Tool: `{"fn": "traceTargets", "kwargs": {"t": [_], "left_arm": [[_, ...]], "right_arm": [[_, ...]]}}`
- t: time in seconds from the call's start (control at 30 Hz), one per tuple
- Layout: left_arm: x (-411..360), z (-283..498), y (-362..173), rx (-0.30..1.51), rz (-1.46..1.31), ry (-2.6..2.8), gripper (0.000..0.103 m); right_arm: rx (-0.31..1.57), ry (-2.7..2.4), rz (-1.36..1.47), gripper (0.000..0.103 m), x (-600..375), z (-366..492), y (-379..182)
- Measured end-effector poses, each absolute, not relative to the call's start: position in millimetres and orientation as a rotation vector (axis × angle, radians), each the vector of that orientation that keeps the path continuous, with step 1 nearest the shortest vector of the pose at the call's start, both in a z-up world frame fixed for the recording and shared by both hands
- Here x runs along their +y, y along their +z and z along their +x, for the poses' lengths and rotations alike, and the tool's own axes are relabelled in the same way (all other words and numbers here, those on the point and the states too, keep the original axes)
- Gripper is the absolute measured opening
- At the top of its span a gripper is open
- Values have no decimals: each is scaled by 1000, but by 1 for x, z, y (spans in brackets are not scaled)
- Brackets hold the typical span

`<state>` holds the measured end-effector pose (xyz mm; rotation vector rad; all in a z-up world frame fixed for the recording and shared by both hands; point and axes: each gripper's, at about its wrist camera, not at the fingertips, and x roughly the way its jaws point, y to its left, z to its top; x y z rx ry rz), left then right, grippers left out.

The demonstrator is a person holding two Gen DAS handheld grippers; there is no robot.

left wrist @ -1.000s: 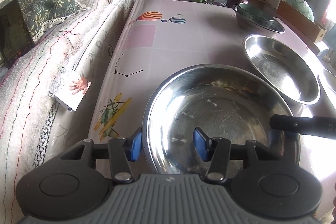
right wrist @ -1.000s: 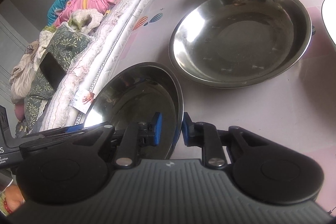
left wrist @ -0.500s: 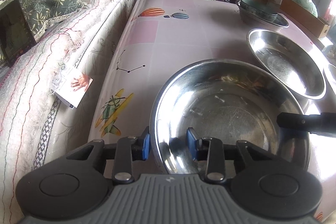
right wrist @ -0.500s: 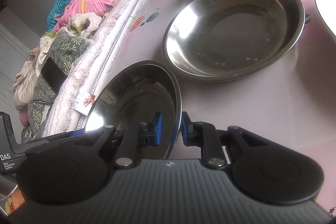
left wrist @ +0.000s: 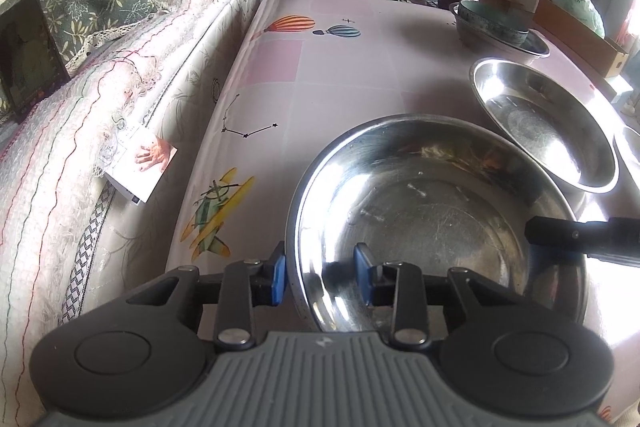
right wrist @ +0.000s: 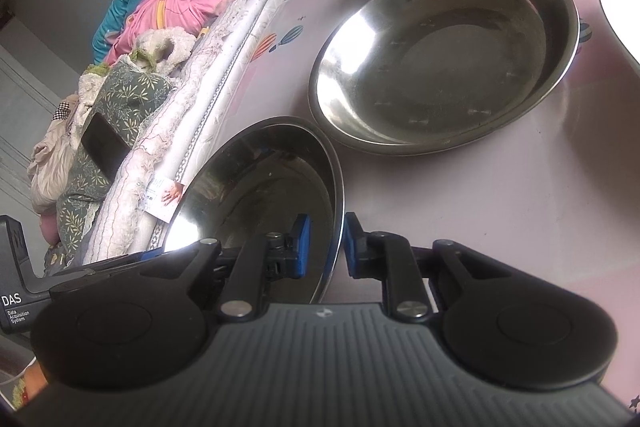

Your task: Organize plates and bowls

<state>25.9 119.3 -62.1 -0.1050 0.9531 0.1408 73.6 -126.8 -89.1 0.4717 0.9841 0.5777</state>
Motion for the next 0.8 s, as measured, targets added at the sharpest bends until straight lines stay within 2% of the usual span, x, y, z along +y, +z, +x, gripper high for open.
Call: {"fn": "traceTargets", "kwargs": {"t": [0.8], "left_arm": [[120,15,-61,937,-102,156,34]], "right_arm": [[981,604,476,17,-124,81,-91]]}}
